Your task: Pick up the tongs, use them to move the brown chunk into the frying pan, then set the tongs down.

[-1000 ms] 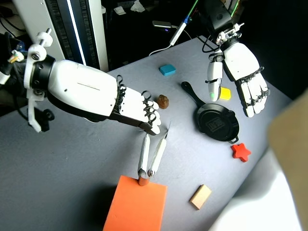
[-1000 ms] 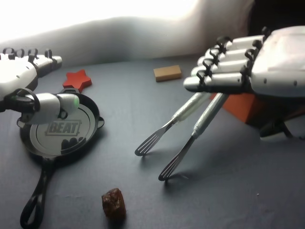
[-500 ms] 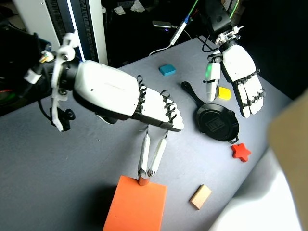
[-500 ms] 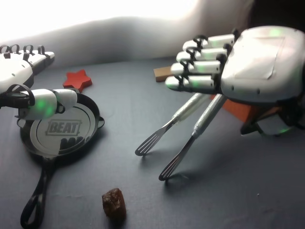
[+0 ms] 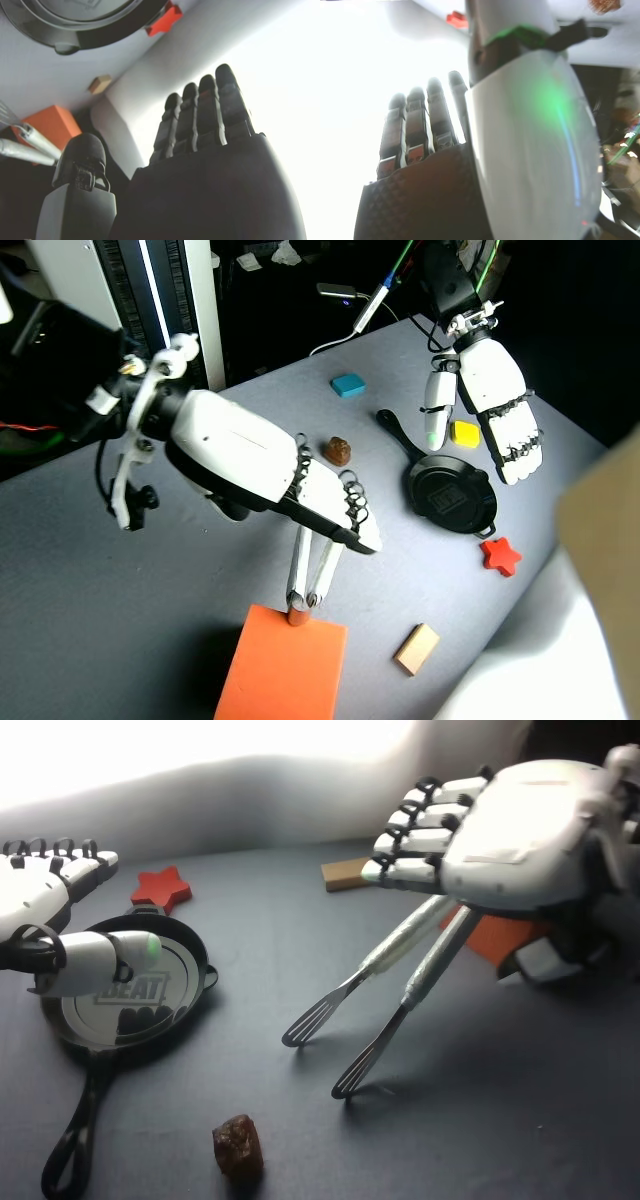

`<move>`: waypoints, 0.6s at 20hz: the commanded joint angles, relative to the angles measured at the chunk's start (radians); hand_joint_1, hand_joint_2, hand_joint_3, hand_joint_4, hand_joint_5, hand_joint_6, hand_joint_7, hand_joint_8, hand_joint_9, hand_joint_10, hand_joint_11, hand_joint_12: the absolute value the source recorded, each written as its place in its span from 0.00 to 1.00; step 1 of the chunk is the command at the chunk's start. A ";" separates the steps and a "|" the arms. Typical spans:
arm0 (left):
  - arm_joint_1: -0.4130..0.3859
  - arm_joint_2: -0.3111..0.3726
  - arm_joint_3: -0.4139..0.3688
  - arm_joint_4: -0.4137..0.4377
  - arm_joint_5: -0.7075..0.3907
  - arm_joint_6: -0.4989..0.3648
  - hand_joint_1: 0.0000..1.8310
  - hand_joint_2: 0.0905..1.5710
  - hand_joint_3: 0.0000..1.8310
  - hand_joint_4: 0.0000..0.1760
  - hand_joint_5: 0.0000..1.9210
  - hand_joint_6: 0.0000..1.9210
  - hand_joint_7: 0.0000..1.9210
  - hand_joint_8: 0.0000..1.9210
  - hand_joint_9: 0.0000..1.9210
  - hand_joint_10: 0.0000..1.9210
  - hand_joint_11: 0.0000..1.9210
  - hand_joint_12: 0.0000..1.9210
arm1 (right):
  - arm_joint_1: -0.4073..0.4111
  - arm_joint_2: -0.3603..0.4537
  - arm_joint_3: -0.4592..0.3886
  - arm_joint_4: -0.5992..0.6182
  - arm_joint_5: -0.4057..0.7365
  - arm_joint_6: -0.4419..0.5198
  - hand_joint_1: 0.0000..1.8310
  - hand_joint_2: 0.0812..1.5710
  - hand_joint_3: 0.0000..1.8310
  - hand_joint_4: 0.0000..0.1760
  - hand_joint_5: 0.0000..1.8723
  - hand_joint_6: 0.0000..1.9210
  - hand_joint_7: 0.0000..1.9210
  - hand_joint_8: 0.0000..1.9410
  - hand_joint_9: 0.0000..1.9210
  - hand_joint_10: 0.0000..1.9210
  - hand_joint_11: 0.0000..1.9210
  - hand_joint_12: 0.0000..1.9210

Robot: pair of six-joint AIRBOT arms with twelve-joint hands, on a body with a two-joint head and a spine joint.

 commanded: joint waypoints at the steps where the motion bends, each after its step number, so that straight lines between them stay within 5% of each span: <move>1: -0.001 0.005 0.005 0.044 -0.092 -0.003 0.01 0.79 0.00 0.00 0.00 0.00 0.02 0.00 0.01 0.00 0.00 0.07 | 0.015 -0.006 0.016 -0.015 -0.010 -0.006 0.51 0.60 0.00 0.00 0.03 0.01 0.00 0.00 0.00 0.00 0.00 0.00; 12: -0.001 0.003 -0.022 0.026 -0.127 -0.010 0.03 0.79 0.00 0.00 0.01 0.00 0.02 0.00 0.02 0.00 0.00 0.11 | 0.018 -0.198 0.171 0.123 -0.065 0.001 0.54 0.57 0.00 0.00 0.00 0.00 0.00 0.00 0.00 0.00 0.00 0.00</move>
